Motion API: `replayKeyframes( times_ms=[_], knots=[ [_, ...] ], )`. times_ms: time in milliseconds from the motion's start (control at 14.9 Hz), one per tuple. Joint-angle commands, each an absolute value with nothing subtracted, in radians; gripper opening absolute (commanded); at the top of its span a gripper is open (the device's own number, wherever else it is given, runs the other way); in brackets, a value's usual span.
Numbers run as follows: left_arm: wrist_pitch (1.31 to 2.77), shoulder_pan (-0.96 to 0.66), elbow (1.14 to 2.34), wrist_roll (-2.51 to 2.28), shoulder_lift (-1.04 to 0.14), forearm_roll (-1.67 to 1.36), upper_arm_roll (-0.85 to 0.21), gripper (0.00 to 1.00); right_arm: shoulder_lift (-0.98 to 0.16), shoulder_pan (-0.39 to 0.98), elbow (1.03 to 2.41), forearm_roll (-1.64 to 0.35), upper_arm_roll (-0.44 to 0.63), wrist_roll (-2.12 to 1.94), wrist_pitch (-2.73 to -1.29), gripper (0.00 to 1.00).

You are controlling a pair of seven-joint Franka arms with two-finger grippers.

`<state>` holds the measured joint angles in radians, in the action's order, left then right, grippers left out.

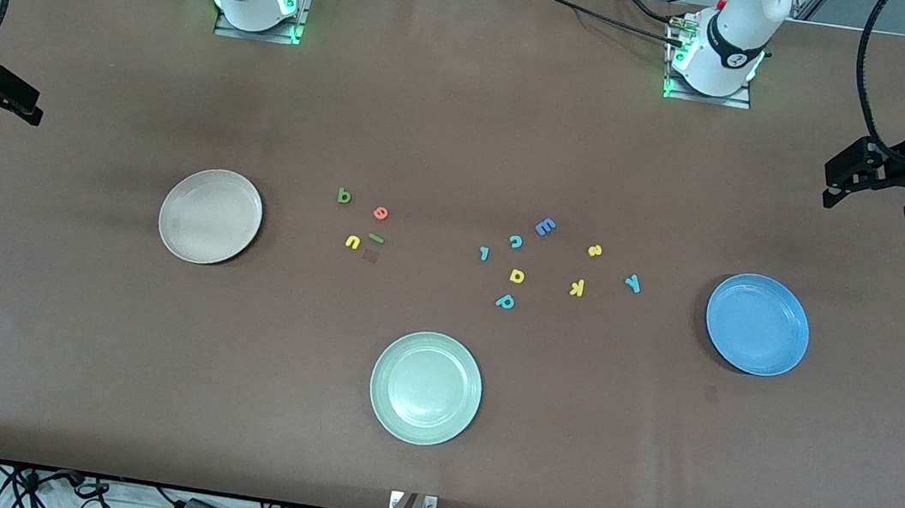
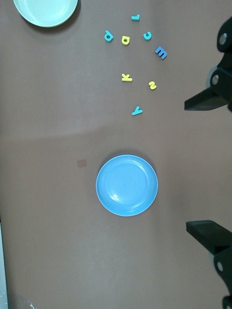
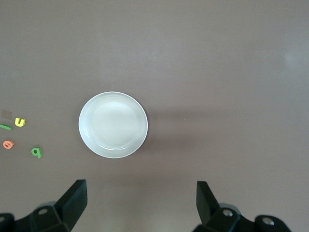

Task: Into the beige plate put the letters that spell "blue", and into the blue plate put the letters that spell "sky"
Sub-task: 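Move the right gripper over the letters beside the white plate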

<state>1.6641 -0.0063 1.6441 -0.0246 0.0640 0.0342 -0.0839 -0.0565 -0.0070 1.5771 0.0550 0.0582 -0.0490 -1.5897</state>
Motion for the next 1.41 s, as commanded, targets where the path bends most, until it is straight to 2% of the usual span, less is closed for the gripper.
replayKeyframes(
  times_ms=[0,269,470,1007,1343],
  knots=[
    [1.634,-0.005,1.617,-0.011,0.057,0.051,-0.097,1.00,-0.025,-0.028,1.603,0.060,0.057,-0.087,-1.585,1.00],
    [1.628,-0.005,1.618,-0.009,0.058,0.051,-0.097,1.00,-0.029,-0.029,1.603,0.060,0.054,-0.094,-1.583,1.00],
    [1.569,0.009,1.621,-0.009,0.051,0.055,-0.094,1.00,-0.032,-0.026,1.603,0.061,0.052,-0.092,-1.566,1.00],
    [1.578,0.061,1.603,-0.012,0.008,0.043,-0.080,1.00,-0.087,-0.018,1.611,0.011,0.040,-0.092,-1.551,1.00],
    [1.580,0.060,1.603,-0.005,0.008,0.035,-0.083,1.00,-0.146,0.060,1.727,0.011,0.040,-0.080,-1.708,1.00]
  ],
)
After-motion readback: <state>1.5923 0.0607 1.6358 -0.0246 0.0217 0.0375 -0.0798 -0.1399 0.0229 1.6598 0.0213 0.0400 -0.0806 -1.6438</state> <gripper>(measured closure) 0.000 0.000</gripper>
